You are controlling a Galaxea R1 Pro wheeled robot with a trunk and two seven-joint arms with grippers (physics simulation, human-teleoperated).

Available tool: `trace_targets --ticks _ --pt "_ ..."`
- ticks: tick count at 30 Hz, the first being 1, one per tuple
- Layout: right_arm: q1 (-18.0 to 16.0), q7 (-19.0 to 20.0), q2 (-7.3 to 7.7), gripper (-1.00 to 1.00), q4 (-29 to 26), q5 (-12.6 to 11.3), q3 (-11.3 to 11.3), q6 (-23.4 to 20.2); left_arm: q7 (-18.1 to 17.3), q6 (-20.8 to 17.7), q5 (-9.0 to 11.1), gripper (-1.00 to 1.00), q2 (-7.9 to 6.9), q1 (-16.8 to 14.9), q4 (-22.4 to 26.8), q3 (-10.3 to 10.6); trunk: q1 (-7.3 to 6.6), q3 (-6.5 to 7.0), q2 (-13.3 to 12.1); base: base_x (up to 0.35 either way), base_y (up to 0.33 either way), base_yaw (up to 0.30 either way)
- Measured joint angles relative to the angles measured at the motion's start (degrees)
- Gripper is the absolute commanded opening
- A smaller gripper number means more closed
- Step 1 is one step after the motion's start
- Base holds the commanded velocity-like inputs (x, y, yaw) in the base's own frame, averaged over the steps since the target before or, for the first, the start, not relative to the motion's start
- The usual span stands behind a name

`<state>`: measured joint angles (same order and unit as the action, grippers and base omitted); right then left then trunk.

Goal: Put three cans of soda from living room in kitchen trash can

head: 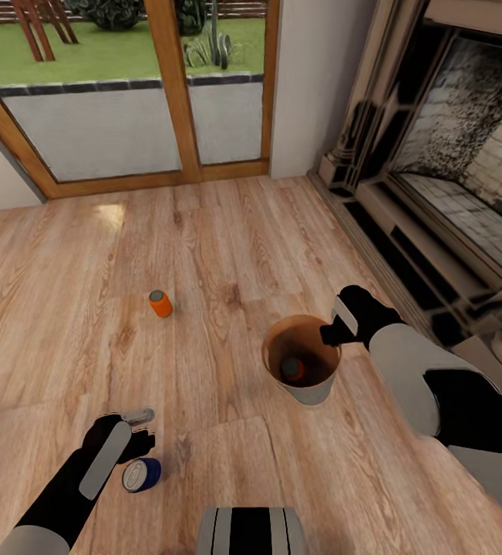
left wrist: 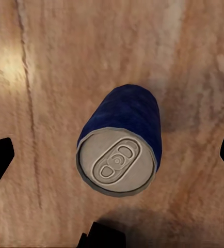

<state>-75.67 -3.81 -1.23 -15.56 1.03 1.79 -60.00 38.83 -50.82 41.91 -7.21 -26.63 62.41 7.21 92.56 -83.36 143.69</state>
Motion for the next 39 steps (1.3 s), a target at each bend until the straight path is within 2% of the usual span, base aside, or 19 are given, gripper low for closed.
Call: trace_targets --ticks 3,7,12,18,22,39 --pt "-1.2 0.0 -0.09 -1.00 0.8 -0.7 -0.3 0.0 0.0 0.5 0.0 1.00 -0.01 0.0 -0.7 0.0 0.00 0.00 0.0 0.000 0.000 0.000" --pt "-2.2 -0.1 -0.23 -1.00 1.9 0.1 -0.2 0.0 -0.1 0.9 0.0 1.00 -0.09 0.0 -1.3 0.0 0.00 0.00 0.0 0.000 0.000 0.000" --pt "-2.3 -0.1 -0.22 -1.00 2.1 -0.5 -0.3 0.0 -0.1 1.0 0.0 1.00 -0.11 0.0 -1.3 0.1 0.00 0.00 0.0 0.000 0.000 0.000" --pt "-2.3 -0.1 -0.18 -1.00 2.1 0.0 0.0 0.0 -0.1 1.0 0.0 1.00 -0.09 0.0 -1.3 0.1 0.00 0.00 0.0 0.000 0.000 0.000" --pt "-2.3 -0.1 -0.17 -1.00 2.1 -0.4 -0.1 0.0 -0.1 1.0 0.0 1.00 -0.09 0.0 -1.3 0.1 0.11 -0.88 0.1 0.000 0.000 0.000" --pt "-2.3 -0.1 -0.05 -1.00 1.8 -0.2 0.2 0.0 0.0 1.1 -0.1 1.00 0.00 0.0 -1.4 0.1 0.14 -1.10 0.1 0.000 0.000 0.000"
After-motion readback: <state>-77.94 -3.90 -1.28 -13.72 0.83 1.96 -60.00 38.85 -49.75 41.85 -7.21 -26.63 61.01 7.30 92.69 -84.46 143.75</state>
